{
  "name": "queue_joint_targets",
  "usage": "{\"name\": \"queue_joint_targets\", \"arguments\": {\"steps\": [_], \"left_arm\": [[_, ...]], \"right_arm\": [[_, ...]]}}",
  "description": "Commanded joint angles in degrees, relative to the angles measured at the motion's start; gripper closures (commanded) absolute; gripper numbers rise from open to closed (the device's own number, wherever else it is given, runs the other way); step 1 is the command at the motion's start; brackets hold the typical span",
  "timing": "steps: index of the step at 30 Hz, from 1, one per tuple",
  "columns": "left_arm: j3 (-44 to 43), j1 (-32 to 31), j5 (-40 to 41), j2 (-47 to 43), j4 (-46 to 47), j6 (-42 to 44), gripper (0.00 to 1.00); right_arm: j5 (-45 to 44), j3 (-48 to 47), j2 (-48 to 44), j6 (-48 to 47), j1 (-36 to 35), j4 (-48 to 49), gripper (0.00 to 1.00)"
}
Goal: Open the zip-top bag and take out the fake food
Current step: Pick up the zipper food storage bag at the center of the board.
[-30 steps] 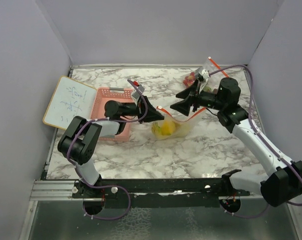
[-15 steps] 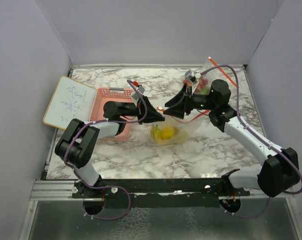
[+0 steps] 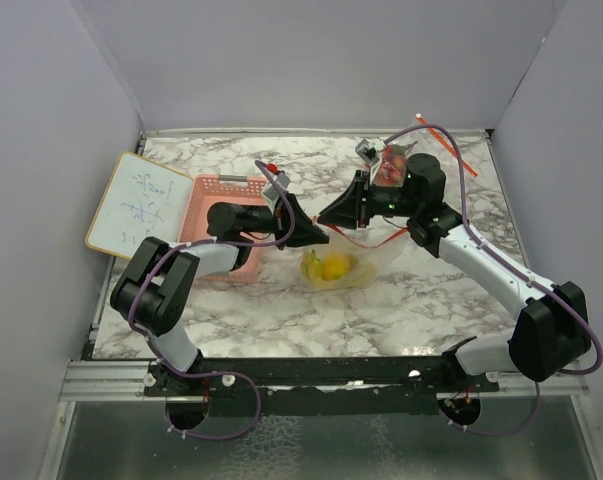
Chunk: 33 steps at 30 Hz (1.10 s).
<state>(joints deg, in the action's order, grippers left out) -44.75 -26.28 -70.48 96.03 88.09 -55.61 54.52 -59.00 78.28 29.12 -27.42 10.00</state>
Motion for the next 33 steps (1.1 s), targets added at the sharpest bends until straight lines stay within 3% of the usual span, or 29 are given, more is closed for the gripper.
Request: {"name": "queue_joint_targets", "arguments": {"steps": [1, 5, 13, 20, 25, 33], "left_arm": [[-0.5, -0.2, -1.1, 0.8, 13.2, 0.2, 1.0], [-0.8, -0.2, -1.1, 0.8, 13.1, 0.2, 1.0], [-1.2, -0.2, -1.0, 3.0, 13.2, 0.0, 1.0], [-3.0, -0.1, -1.0, 4.0, 12.0, -0.4, 1.0], [-3.4, 0.0, -0.6, 4.3, 11.7, -0.3, 1.0], [-2.9, 0.2, 0.1, 3.4, 10.6, 0.5, 1.0]], "right_arm": [[-0.7, -0.6, -0.6, 0.6, -0.3, 0.6, 0.86], [0.5, -0.9, -1.2, 0.6, -0.3, 1.3, 0.97], [1.8, -0.8, -1.3, 0.8, -0.4, 2.2, 0.98], [2.0, 0.5, -1.3, 0.8, -0.9, 2.9, 0.76], [1.8, 0.7, -1.4, 0.4, -1.0, 2.6, 0.71], [0.7, 0.8, -2.1, -1.7, -1.0, 0.8, 0.95]]}}
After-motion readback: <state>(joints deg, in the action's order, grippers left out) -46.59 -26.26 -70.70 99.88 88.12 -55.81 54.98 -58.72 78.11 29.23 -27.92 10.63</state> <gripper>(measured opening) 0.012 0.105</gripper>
